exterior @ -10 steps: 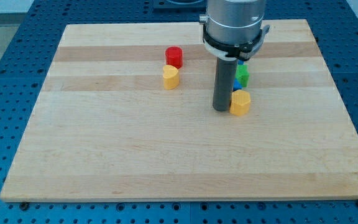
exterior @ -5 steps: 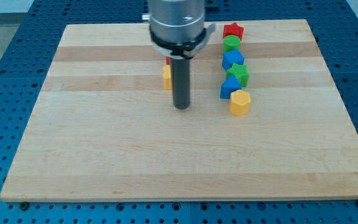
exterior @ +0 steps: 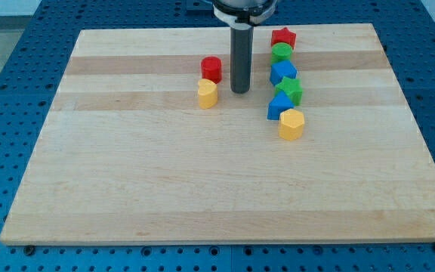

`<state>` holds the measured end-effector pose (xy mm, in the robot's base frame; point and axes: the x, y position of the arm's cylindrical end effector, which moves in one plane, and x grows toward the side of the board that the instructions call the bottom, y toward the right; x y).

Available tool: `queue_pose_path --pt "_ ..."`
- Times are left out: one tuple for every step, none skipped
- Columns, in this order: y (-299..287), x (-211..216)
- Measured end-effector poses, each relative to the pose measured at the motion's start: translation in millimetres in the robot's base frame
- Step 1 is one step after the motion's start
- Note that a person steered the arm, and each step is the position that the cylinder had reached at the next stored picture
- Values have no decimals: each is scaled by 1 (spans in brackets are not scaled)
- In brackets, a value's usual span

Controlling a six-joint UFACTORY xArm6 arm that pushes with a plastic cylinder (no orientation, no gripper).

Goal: Push yellow heart towards bottom center

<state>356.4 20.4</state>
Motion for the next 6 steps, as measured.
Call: queue_pose_path --pt "-18 -7" --pt "-53 -7" --pt "-76 -7" --pt "-76 -7" --pt "-76 3" --pt "-76 31"
